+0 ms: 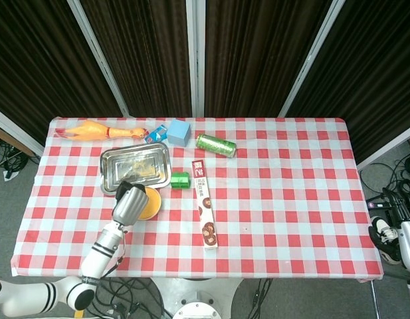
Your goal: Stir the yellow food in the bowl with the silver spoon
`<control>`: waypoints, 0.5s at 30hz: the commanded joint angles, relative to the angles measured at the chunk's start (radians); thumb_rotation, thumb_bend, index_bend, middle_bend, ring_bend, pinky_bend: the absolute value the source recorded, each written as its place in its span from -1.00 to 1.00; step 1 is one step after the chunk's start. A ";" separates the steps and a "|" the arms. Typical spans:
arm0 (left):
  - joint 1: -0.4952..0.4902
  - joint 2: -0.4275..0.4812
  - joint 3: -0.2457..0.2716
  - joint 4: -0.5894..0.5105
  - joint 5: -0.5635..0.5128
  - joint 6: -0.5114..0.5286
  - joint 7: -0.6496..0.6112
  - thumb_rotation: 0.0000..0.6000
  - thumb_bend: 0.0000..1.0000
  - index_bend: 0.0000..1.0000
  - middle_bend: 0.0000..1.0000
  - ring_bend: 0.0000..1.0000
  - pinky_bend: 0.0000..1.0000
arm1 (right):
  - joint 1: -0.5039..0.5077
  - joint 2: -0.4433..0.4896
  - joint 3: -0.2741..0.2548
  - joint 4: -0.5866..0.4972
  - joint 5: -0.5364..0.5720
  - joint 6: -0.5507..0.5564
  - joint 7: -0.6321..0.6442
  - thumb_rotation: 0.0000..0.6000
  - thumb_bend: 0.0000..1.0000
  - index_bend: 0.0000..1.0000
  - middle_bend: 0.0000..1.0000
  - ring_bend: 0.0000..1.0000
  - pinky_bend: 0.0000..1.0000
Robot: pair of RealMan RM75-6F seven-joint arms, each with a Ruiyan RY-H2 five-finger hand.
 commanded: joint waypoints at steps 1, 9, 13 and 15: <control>-0.003 -0.006 -0.015 0.018 -0.016 -0.002 -0.016 1.00 -0.09 0.43 0.85 0.81 0.91 | -0.001 0.000 -0.001 -0.001 0.000 0.000 -0.001 1.00 -0.42 -1.00 -0.77 -1.00 -1.00; 0.000 -0.006 -0.018 0.017 -0.041 0.004 -0.021 1.00 -0.09 0.43 0.85 0.81 0.91 | -0.005 0.002 -0.001 -0.004 -0.001 0.006 -0.002 1.00 -0.42 -1.00 -0.77 -1.00 -1.00; -0.003 -0.007 -0.016 0.003 -0.038 0.007 -0.027 1.00 -0.09 0.43 0.85 0.81 0.91 | -0.005 0.001 -0.002 -0.003 -0.003 0.006 -0.002 1.00 -0.42 -1.00 -0.77 -1.00 -1.00; -0.004 -0.007 -0.027 -0.002 -0.049 0.007 -0.038 1.00 -0.09 0.43 0.85 0.81 0.91 | -0.006 0.001 -0.002 -0.003 -0.004 0.008 -0.001 1.00 -0.42 -1.00 -0.77 -1.00 -1.00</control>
